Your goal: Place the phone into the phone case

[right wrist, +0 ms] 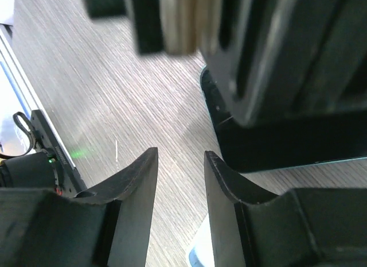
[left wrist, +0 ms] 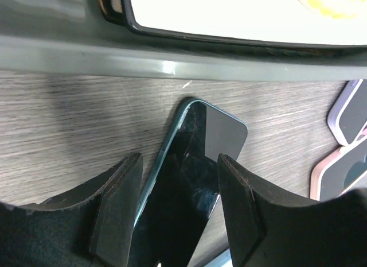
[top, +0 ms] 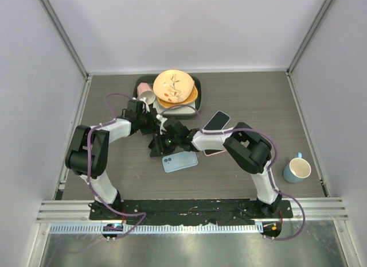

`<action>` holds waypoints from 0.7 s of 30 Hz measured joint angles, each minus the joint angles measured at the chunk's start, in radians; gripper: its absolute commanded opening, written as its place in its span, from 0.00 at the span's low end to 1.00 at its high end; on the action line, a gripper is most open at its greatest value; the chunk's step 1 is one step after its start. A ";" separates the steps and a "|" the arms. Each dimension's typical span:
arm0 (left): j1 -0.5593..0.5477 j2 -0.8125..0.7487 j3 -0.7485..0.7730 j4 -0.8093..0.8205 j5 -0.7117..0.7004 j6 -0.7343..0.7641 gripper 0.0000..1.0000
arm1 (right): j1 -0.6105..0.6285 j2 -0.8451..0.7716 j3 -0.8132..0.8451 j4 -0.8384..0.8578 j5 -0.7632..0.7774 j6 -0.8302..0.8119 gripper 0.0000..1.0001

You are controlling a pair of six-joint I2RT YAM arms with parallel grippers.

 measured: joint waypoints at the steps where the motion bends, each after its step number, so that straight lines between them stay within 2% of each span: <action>1: 0.002 0.000 -0.004 0.008 0.010 0.002 0.60 | 0.000 0.003 0.006 0.009 -0.001 0.005 0.43; 7: 0.000 -0.049 -0.072 0.042 0.079 0.032 0.60 | 0.001 -0.016 0.007 0.018 -0.003 0.005 0.43; 11: -0.014 -0.163 -0.130 0.034 0.078 0.045 0.64 | -0.017 -0.086 -0.016 0.011 0.001 -0.008 0.44; 16: -0.023 -0.394 -0.184 -0.007 -0.043 0.016 0.68 | -0.098 -0.225 -0.068 0.011 0.011 -0.037 0.46; 21: -0.019 -0.554 -0.251 -0.052 -0.142 -0.045 0.67 | -0.215 -0.237 -0.071 0.013 0.038 -0.069 0.47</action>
